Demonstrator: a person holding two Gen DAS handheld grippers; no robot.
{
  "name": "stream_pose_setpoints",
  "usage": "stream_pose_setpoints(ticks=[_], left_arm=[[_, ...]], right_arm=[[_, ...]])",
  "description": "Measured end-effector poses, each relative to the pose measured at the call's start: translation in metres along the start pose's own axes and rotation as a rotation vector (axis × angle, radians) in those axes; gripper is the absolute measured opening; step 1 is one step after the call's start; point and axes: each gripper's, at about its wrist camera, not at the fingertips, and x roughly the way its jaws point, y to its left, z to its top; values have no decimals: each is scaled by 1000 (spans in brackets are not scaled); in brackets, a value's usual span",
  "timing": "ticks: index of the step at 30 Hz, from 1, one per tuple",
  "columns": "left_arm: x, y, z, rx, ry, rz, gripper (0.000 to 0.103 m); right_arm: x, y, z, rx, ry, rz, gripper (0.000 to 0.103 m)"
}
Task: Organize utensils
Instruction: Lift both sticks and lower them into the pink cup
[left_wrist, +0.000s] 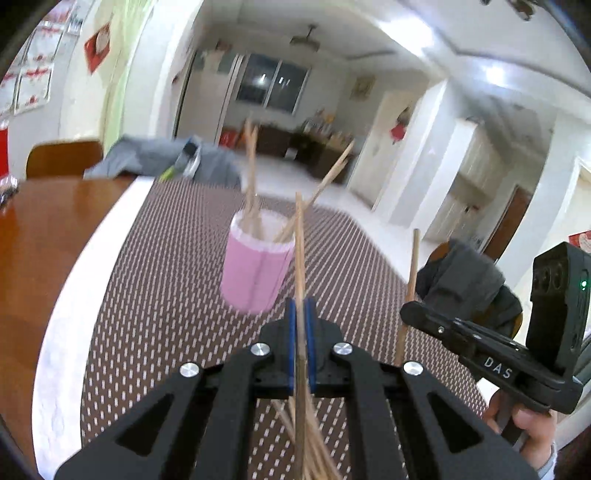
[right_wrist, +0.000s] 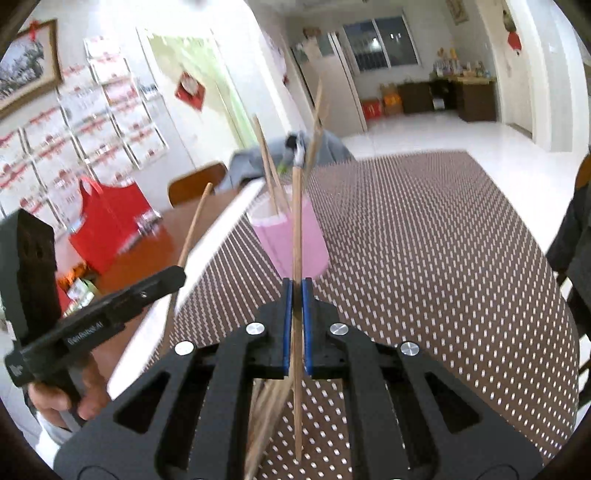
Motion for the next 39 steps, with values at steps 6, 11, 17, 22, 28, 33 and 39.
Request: stream_pose_setpoints(ticks=[6,11,17,22,28,33,39], left_arm=[[1,-15,33,57,-138,-19,6],[0,-18,62,59,-278,-27,6],[2,-15,78,25,-465,-35,6],[16,-6,90,-14,-564,-22,6],[37,15,104,-85,-641,-22,6],[51,22,107,-95,-706,49,6],[64,29,107,-127,-744,97,6]], right_arm=[[-13,14,29,-25,-103,48,5],[-19,27,58,-60,-206,61,5],[-17,40,83,-81,-358,56,5],[-5,45,92,-97,-466,30,6],[21,38,97,-64,-503,27,6],[36,29,99,-42,-496,18,6],[41,24,100,-41,-522,13,6]])
